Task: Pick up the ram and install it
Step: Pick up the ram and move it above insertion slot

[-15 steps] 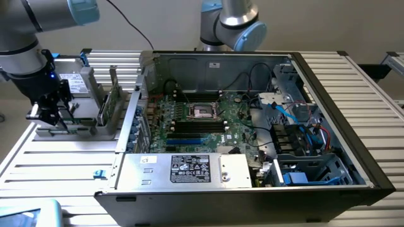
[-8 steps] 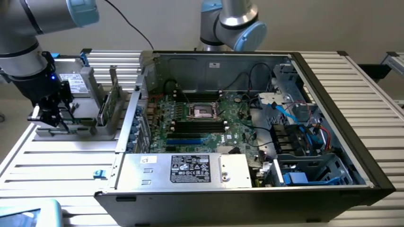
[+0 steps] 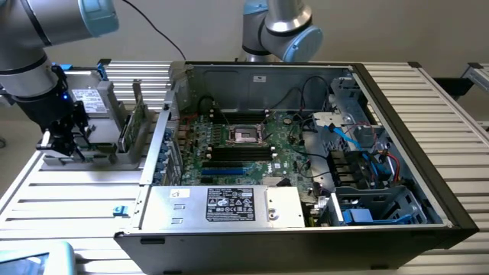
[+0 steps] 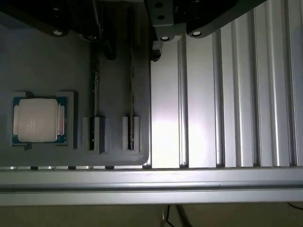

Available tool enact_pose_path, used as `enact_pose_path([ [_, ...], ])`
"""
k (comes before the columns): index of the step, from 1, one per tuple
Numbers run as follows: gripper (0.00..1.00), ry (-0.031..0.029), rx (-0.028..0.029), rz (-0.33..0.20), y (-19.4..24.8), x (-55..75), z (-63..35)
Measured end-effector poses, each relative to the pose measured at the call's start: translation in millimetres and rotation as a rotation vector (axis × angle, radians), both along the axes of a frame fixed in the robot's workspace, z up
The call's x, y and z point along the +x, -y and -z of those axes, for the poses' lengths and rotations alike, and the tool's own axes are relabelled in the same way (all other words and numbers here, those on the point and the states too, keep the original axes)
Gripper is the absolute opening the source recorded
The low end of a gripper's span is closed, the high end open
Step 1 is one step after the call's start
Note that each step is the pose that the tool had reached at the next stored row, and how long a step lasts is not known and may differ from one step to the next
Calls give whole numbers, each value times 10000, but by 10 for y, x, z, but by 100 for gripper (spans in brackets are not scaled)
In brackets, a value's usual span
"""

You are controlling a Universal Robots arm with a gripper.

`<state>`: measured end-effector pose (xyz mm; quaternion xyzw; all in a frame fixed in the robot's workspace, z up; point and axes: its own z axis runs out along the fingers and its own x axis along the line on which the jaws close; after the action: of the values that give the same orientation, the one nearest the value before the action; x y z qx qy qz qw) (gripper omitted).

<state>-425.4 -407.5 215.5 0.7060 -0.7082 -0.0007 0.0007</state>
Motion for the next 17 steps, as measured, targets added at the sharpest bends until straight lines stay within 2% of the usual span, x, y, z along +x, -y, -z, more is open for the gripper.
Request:
enact_pose_path([
  [5,43,0,0,-52,0,-6,70],
  [16,43,-1,-1,-52,-18,-20,154],
  [17,40,1,0,-50,-21,-24,164],
])
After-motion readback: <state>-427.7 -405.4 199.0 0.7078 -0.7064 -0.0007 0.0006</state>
